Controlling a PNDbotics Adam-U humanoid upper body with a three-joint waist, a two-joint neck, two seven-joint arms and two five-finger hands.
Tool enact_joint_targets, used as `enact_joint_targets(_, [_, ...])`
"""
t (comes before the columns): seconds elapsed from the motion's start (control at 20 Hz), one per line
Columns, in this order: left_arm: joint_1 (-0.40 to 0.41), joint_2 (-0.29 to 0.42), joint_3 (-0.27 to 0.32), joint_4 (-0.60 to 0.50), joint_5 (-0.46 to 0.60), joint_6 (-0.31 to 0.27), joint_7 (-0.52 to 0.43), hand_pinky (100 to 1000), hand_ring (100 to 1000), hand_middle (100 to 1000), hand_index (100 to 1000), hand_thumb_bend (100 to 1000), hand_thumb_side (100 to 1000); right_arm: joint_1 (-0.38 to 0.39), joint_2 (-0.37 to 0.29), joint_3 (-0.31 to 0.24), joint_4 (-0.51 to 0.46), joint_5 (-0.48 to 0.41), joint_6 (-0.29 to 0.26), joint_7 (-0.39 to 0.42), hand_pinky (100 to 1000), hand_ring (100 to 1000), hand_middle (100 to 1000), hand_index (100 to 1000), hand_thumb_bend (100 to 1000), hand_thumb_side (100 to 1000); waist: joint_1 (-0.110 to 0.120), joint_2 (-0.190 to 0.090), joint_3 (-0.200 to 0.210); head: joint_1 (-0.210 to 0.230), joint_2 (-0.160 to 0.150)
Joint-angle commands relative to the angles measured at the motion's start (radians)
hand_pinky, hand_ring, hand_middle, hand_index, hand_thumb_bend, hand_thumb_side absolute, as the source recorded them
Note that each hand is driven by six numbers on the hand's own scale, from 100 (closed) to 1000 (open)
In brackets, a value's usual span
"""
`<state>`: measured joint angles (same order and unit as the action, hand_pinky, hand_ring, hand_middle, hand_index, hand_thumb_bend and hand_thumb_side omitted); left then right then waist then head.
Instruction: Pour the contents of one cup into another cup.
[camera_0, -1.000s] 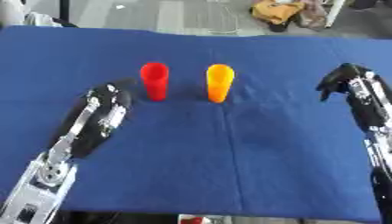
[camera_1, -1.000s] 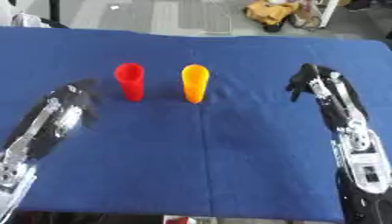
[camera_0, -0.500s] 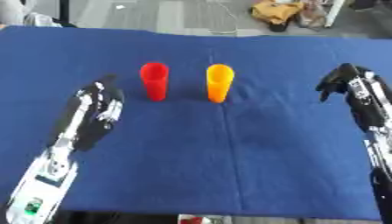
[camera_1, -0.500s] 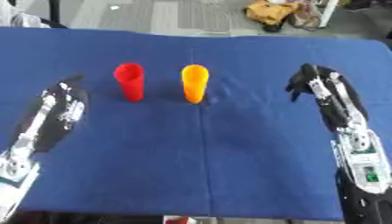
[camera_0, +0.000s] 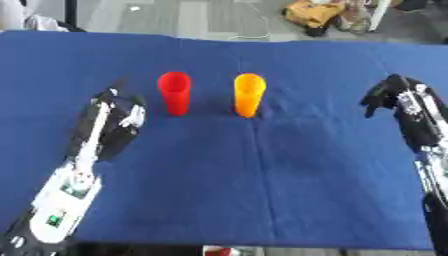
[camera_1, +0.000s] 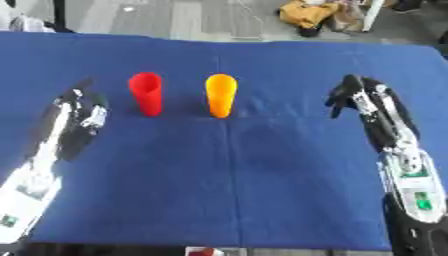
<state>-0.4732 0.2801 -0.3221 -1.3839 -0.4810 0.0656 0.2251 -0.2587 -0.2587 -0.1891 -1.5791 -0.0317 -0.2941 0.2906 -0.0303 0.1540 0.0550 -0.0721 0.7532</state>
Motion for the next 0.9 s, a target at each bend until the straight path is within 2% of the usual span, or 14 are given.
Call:
enact_joint_targets(0.05, [-0.044, 0.005, 0.001, 0.056, -0.024, -0.019, 0.005, 535, 543, 677, 957, 312, 873, -0.01, -0.015, 0.0, -0.011, 0.0, -0.002, 0.004, 342, 499, 319, 524, 315, 787, 0.001, -0.014, -0.003, 0.002, -0.011])
enact_joint_targets(0.5, [-0.134, 0.017, 0.013, 0.159, -0.066, -0.042, 0.016, 519, 523, 659, 956, 423, 799, -0.012, -0.014, 0.003, -0.01, -0.002, -0.005, 0.007, 343, 499, 318, 524, 316, 787, -0.004, -0.013, -0.012, 0.005, -0.019])
enact_joint_targets(0.8, [-0.169, 0.02, 0.01, 0.182, -0.101, -0.013, 0.008, 488, 507, 655, 958, 599, 808, -0.013, -0.012, 0.005, -0.01, -0.003, -0.006, 0.009, 342, 499, 318, 524, 319, 789, -0.006, -0.01, -0.02, 0.007, -0.023])
enact_joint_targets(0.9, [-0.176, 0.018, 0.008, 0.188, -0.109, 0.002, 0.001, 486, 503, 658, 966, 592, 803, -0.014, -0.011, 0.005, -0.009, -0.003, -0.007, 0.01, 342, 499, 318, 524, 319, 789, -0.006, -0.009, -0.023, 0.007, -0.024])
